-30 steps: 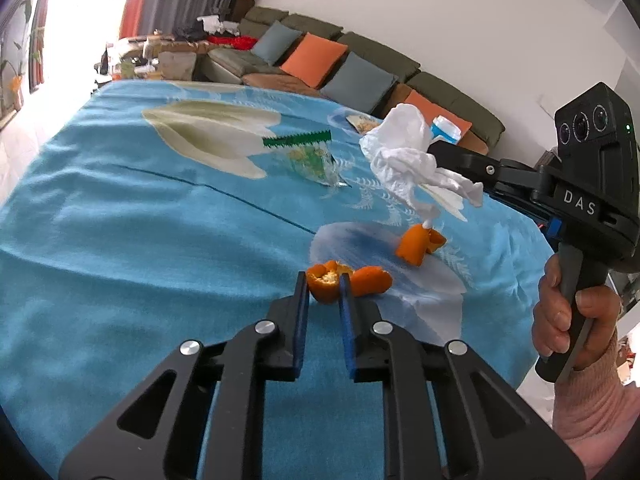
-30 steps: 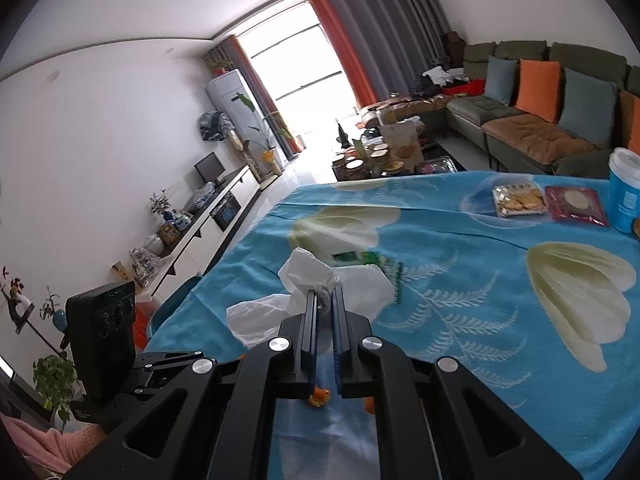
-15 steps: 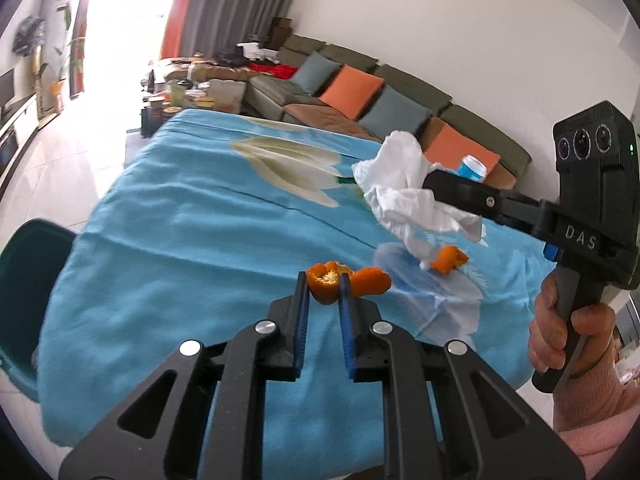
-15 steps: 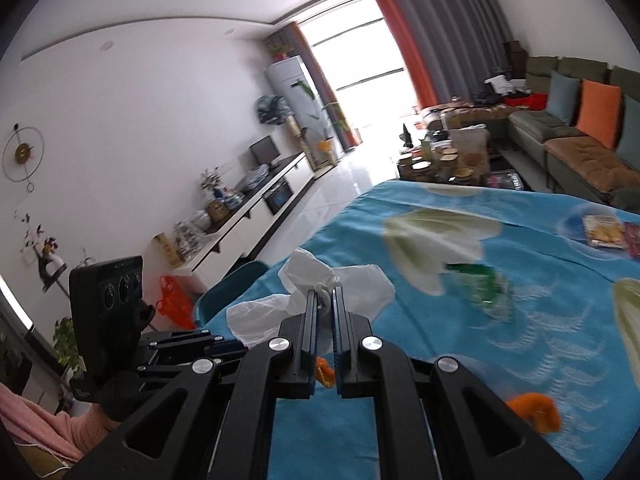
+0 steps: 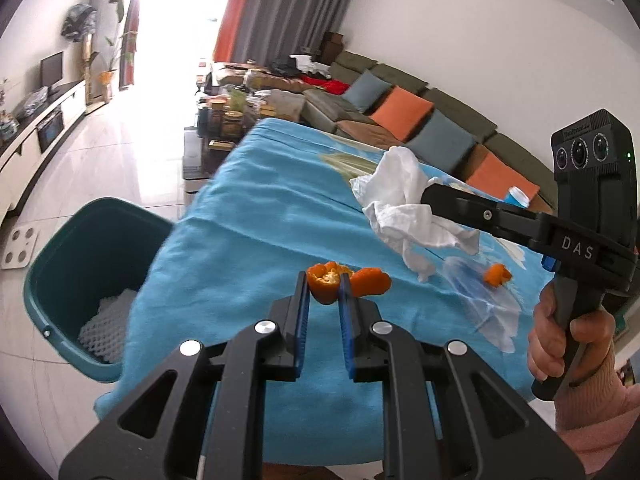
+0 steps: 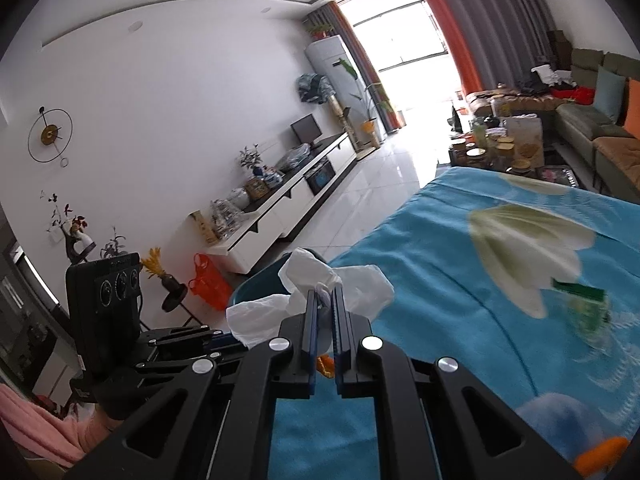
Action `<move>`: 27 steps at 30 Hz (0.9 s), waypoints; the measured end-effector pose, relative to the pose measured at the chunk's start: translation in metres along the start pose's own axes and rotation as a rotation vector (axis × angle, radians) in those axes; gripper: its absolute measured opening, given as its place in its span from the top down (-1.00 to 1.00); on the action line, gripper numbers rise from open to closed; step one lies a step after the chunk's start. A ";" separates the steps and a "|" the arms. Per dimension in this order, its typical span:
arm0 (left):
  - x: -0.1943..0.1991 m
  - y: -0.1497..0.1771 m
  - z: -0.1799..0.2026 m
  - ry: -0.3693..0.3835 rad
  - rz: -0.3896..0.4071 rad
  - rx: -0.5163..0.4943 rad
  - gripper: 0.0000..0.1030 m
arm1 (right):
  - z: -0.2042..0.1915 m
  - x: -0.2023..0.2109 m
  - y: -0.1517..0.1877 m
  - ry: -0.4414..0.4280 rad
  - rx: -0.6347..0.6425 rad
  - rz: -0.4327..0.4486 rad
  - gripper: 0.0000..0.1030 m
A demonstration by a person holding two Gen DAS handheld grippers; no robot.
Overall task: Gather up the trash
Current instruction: 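Lift the orange peel and tissue and carry them toward the teal bin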
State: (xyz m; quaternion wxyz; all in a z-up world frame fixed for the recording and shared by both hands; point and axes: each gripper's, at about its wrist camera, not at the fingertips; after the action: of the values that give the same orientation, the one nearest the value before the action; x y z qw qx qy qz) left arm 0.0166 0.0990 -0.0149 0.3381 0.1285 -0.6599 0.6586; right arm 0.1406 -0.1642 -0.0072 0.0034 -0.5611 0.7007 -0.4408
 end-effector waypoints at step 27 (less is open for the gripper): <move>0.044 0.009 -0.094 -0.261 0.023 0.144 0.71 | -0.041 -0.106 -0.023 -0.118 0.021 -0.137 0.89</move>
State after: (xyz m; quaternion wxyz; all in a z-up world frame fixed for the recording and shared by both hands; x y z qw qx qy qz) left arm 0.0045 0.2023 -0.0043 0.2318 0.2291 -0.6508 0.6858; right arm 0.1774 -0.0549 -0.0196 0.0205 -0.6327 0.6547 -0.4132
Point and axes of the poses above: each gripper's, at about its wrist camera, not at the fingertips, and x roughly against the way its jaws point, z to its right, y to its underside, and after that the axes turned 15 degrees about -x, right-handed
